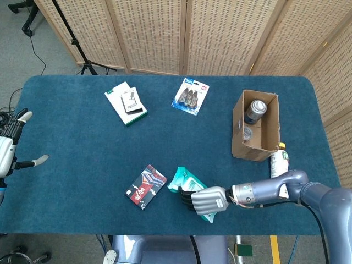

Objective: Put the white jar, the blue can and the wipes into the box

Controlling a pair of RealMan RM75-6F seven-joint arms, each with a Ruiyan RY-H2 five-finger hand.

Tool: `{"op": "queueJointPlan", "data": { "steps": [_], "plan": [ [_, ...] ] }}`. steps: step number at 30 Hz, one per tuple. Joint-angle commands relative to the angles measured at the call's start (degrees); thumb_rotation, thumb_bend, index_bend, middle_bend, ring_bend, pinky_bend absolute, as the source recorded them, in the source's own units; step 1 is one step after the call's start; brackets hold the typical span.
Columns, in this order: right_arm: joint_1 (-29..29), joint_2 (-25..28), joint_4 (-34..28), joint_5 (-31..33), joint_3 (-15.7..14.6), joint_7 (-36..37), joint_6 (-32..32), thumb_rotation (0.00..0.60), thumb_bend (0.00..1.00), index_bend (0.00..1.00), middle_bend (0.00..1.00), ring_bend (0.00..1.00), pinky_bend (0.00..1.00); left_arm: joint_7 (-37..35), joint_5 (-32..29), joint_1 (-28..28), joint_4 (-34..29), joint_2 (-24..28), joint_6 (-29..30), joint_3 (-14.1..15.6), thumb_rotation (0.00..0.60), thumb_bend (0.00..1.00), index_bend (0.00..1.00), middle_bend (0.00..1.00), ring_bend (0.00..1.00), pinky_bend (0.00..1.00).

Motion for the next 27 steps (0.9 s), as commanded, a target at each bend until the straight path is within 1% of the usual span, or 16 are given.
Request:
{"op": "queueJointPlan", "data": {
  "steps": [1,7,8,10,15,20,27],
  "plan": [
    [0.13,4.70,-2.80,2.14,2.41,-1.48,2.97,0.600,1.00,0.68,0.54,0.35,0.40,-0.10,0.10,0.11,-0.11,0.10,0.14,-0.03,0.600,0.00,0.00,0.00,0.00,0.20],
    [-0.86,10.97,-3.60,6.52,5.27,-1.62,5.03,0.600,1.00,0.68,0.54,0.35,0.40,-0.22,0.33,0.39,-0.39,0.33,0.60,-0.08,0.600,0.00,0.00,0.00,0.00,0.20],
    [-1.50,12.69,-2.61,8.58,6.28,-1.38,5.49,0.600,1.00,0.68,0.54,0.35,0.40,-0.27,0.40,0.49,-0.47,0.39,0.77,-0.08,0.600,0.00,0.00,0.00,0.00,0.20],
    [-2.05,14.59,-1.77,10.06,6.85,-0.44,6.03,0.600,1.00,0.68,0.54,0.35,0.40,-0.29,0.48,0.59,-0.55,0.45,0.91,-0.08,0.600,0.00,0.00,0.00,0.00,0.20],
    [-3.45,17.34,1.33,14.16,8.12,1.78,5.61,0.600,1.00,0.68,0.54,0.35,0.40,0.05,0.64,0.56,-0.70,0.45,0.84,-0.08,0.600,0.00,0.00,0.00,0.00,0.20],
    [-4.63,17.51,5.64,17.07,8.57,3.55,4.06,0.600,1.00,0.68,0.54,0.35,0.40,0.70,0.84,0.41,-0.93,0.36,0.65,-0.05,0.600,0.00,0.00,0.00,0.00,0.20],
    [-6.94,13.90,15.49,22.07,9.09,7.18,1.34,0.600,1.00,0.68,0.54,0.35,0.40,1.38,0.72,0.25,-1.11,0.18,0.19,-0.09,0.600,0.00,0.00,0.00,0.00,0.20]
  ]
}}
